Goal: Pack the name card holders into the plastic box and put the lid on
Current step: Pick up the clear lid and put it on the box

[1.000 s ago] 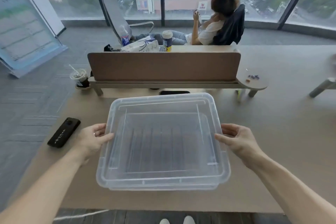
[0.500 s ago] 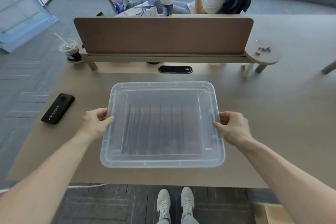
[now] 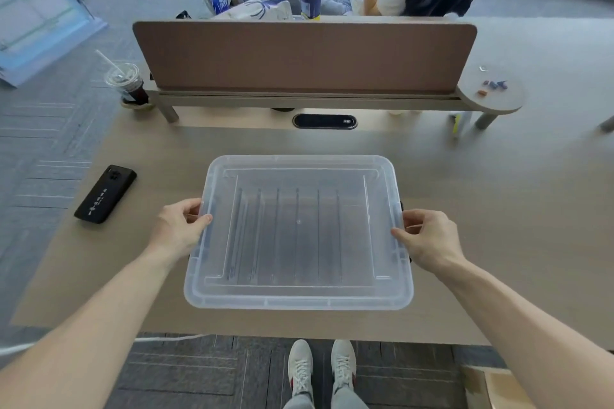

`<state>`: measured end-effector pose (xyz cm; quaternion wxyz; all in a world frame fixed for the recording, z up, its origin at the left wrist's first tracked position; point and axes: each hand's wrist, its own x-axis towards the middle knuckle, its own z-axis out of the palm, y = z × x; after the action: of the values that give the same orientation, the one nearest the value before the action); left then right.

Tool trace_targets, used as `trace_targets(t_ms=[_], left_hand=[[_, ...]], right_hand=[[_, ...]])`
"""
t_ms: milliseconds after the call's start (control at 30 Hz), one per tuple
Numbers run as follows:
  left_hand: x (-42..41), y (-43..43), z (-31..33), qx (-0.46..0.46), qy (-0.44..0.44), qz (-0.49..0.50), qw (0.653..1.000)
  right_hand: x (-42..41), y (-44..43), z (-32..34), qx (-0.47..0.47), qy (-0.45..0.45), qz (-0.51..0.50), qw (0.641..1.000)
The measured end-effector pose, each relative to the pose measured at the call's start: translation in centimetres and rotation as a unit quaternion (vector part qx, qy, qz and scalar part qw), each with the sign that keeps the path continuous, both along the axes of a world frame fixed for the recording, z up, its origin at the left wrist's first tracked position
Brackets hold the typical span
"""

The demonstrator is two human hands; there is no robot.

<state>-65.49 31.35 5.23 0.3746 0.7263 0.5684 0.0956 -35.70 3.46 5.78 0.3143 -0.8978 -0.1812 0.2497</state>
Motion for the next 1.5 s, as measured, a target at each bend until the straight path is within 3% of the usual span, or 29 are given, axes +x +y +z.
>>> trace_targets(t_ms=[900,967,1033,1100,1167,1500], left_hand=[[-0.5,0.0,-2.3,0.022,-0.013,0.02,0.999],[-0.8,0.0,-2.5,-0.001,-0.021,0.027,0.999],[-0.9,-0.3,-2.5,-0.103,-0.06,0.078,0.99],[-1.1,-0.4,-2.7,-0.192,-0.084,0.124,0.97],[-1.6,-0.2,-2.9,-0.207,-0.075,0.131,0.967],[-0.7,-1.0,-0.2,-0.142,-0.092,0.132,0.977]], right_hand=[[-0.4,-0.6,-1.5,0.018,-0.012,-0.009,1.0],[-0.1,-1.0,-2.0,-0.01,0.035,-0.018,0.999],[0.1,-1.2,-2.1,-0.04,0.13,-0.038,0.99],[-0.1,-1.2,-2.2,-0.031,0.223,-0.067,0.972],[-0.3,-0.9,-1.9,-0.004,0.263,-0.078,0.962],[-0.5,-0.9,-0.7,0.032,0.18,-0.05,0.982]])
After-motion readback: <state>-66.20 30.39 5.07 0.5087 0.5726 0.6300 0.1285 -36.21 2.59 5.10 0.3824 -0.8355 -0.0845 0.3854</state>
